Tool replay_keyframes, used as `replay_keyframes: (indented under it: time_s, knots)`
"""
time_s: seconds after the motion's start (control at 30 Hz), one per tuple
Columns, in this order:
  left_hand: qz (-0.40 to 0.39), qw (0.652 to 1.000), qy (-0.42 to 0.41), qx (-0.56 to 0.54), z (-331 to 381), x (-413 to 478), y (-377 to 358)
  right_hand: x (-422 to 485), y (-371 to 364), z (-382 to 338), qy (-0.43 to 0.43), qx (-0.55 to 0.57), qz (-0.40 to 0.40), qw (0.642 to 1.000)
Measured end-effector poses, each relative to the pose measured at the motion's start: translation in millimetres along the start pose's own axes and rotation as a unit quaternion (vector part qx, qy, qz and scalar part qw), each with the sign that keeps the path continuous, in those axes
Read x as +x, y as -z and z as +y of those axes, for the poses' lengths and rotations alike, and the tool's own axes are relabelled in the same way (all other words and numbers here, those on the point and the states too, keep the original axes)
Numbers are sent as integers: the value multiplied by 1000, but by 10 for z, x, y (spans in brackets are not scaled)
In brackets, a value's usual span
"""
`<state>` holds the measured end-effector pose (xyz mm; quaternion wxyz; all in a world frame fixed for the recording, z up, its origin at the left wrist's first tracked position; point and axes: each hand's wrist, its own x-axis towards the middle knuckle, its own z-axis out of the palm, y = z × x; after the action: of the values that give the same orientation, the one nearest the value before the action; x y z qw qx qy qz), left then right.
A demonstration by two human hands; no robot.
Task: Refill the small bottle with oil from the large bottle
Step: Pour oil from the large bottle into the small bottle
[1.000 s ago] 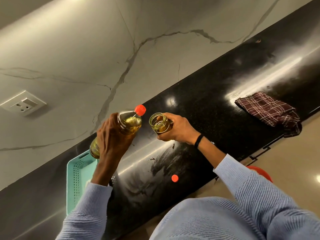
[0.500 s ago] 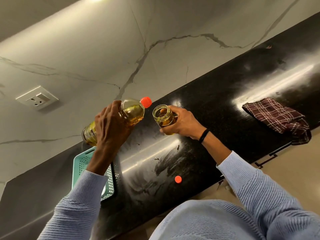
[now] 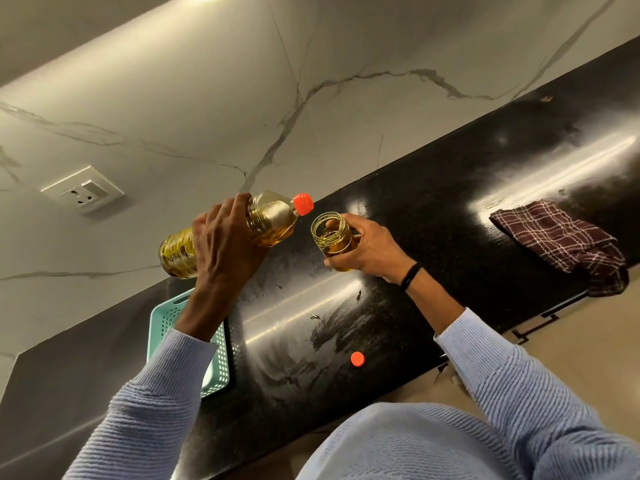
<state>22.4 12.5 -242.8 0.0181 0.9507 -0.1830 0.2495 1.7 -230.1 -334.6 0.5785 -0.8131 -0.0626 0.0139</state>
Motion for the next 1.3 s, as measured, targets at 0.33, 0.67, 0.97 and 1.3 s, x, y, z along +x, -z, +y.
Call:
replay_keyframes:
  time_s: [0.33,0.67,0.97,1.3]
  knots:
    - [-3,1000,-21,20,-5,0,-21,0,-15,-12,-9,6,-2,1000]
    - [-1,999,-39,30,-14,28,14,6,-31,-17,-4,0,1,1000]
    - [-9,998,-56,39,-21,49,26,23,-33,-12,-6,-4,-6,1000]
    - [-6,997,-64,34,-14,82,30,45,-59,-10,-8,-1,-9,1000]
